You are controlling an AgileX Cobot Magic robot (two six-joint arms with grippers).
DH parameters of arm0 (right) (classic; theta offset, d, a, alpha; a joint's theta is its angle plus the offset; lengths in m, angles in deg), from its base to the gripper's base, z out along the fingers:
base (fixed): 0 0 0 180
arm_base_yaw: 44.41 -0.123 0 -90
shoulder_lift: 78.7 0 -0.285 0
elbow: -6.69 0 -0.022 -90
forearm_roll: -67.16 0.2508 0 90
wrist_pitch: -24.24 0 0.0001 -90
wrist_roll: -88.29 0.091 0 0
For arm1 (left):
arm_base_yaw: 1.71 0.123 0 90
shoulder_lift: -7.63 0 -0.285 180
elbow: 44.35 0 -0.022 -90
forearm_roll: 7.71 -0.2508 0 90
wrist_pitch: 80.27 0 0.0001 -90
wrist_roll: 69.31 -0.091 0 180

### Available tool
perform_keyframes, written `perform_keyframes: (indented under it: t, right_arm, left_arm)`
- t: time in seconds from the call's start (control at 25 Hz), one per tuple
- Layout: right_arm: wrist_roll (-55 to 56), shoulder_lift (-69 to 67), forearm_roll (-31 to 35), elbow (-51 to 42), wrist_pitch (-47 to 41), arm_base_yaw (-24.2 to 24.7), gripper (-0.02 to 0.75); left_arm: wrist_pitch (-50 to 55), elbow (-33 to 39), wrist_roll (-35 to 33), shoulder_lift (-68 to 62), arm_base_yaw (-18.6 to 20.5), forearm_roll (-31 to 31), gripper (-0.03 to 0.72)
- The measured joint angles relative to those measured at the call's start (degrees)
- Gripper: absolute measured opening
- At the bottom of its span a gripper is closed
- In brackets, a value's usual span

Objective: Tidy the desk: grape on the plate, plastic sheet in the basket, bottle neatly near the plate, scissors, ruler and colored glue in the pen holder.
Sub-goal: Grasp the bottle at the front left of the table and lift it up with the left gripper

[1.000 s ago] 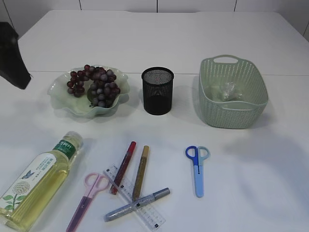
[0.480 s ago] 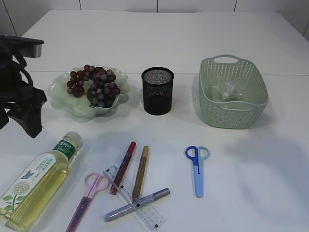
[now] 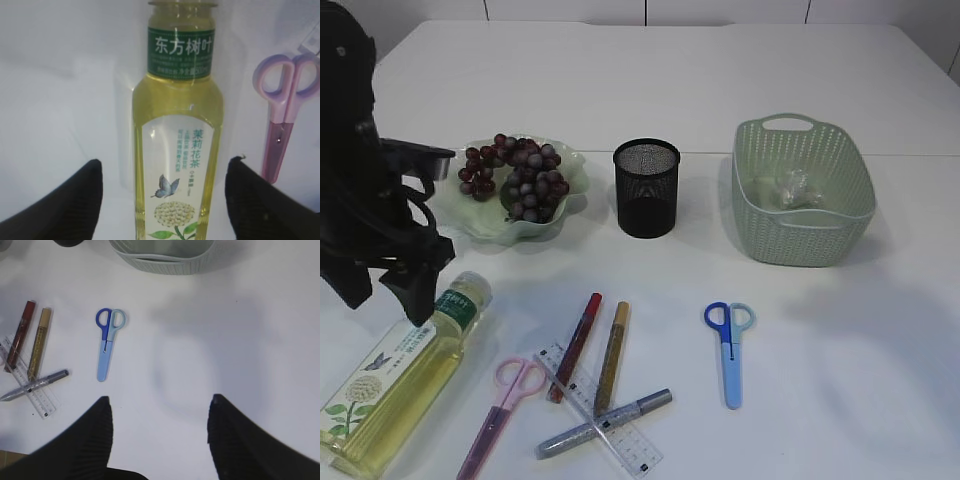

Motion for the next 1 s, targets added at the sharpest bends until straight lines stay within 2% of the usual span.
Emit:
perform_keyframes:
  t: [0.44,1.0]
  right_arm:
    - [0.0,0.0,-0.35,-0.12,0.0,0.0,0.473]
    - [0.0,0.0,-1.14,-0.12,0.0,0.0,0.473]
  left_arm:
    - [-1.6,0.0,-1.12,-5.54,-0.21,2.46,0.556]
    - [-3.51,0.0,-1.62,-10.66,-0.21,2.68,0.561]
